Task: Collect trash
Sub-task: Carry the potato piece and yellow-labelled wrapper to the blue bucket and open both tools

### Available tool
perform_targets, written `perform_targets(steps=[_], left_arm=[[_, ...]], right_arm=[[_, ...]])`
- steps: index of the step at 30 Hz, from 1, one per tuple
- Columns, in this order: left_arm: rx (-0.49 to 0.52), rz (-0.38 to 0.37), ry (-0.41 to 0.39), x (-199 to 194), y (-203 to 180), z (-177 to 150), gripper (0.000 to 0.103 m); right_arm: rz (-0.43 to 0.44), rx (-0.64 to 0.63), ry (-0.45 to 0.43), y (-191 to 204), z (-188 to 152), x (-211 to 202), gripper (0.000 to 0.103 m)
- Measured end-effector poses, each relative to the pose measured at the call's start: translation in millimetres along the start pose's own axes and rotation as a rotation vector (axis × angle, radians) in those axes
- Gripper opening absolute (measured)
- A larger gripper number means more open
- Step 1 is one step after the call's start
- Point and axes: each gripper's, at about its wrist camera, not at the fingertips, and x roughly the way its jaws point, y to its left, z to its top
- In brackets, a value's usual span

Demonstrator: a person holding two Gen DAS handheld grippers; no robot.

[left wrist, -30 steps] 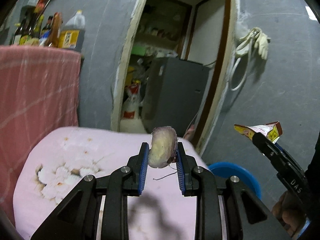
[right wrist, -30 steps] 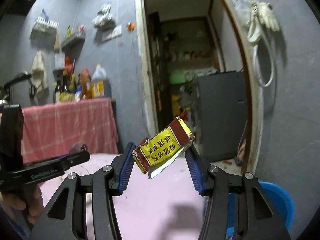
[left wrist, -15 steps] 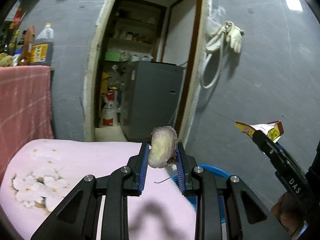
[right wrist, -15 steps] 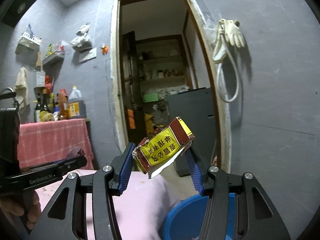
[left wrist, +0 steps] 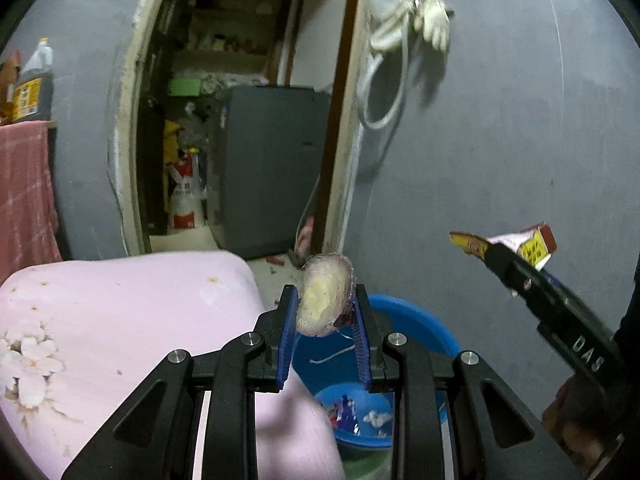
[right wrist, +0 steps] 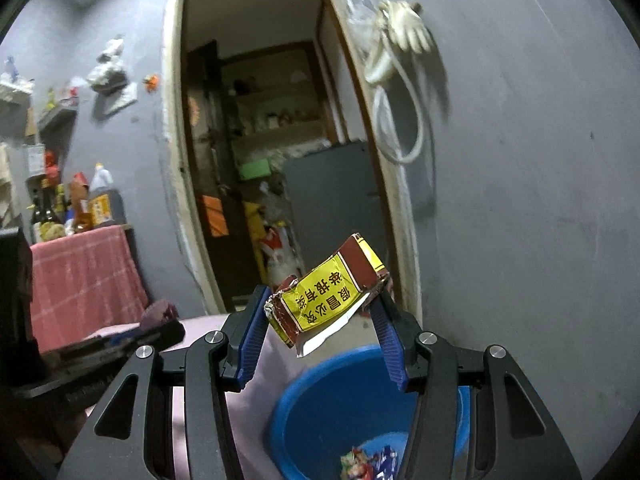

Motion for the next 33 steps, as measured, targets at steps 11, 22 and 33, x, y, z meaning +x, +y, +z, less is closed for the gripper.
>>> perform_targets(steps=[11, 22, 33], left_arm=[[-0.024, -0.071, 0.234, 67.6, -5.1, -23.2, 0.022], [-0.012, -0.076, 0.278, 84.9, -6.0, -38.9, 0.023], [-0.103, -0.037, 0.186, 58.2, 11.3, -24.4, 0.046]], right_arm=[[-0.053, 0.134, 0.224, -37.2, -23.9, 35.7, 0.049], [-0.052, 0.183, 0.294, -50.5, -30.2, 48.9, 0.052], [-0.055, 0.186, 0.259, -47.6, -24.1, 46.9, 0.057]])
